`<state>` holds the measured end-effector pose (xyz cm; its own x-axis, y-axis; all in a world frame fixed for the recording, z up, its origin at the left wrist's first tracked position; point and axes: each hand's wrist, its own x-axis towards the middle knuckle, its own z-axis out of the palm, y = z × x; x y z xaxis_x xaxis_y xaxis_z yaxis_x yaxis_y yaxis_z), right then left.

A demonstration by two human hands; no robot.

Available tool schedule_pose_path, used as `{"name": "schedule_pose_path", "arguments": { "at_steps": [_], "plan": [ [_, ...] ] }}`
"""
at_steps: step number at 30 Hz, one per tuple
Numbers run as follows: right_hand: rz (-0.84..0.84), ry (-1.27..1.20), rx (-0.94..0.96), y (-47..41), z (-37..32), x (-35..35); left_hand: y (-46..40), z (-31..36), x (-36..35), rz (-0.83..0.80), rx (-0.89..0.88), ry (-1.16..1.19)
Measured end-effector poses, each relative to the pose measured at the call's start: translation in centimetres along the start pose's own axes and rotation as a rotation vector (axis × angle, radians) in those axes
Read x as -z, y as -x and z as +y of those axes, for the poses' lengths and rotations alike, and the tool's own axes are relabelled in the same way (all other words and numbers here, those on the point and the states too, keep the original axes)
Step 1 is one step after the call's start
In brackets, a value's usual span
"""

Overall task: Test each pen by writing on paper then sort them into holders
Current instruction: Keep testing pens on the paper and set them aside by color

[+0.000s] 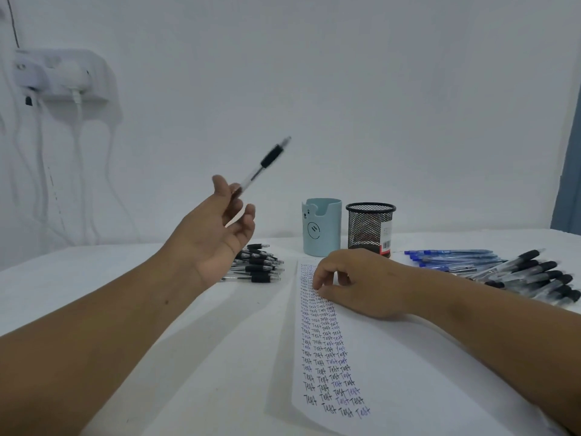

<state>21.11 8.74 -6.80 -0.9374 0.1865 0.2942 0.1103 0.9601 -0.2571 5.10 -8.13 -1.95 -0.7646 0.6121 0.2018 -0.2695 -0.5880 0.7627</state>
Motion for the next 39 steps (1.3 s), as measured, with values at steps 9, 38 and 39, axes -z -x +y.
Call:
{"name": "schedule_pose_path", "arguments": {
  "at_steps": [9, 38, 39],
  "plan": [
    [0.001, 0.003, -0.007, 0.0, 0.1, -0.1, 0.6, -0.1, -0.8, -0.029, 0.038, 0.144],
    [0.474, 0.156, 0.194, -0.5, -1.3, 1.1, 2.7, -2.4, -1.6, -0.284, 0.113, 0.147],
    [0.438, 0.177, 0.144, -0.5, -1.2, 1.2, 2.7, -2.4, -1.6, -0.301, 0.123, 0.110]
  ]
}}
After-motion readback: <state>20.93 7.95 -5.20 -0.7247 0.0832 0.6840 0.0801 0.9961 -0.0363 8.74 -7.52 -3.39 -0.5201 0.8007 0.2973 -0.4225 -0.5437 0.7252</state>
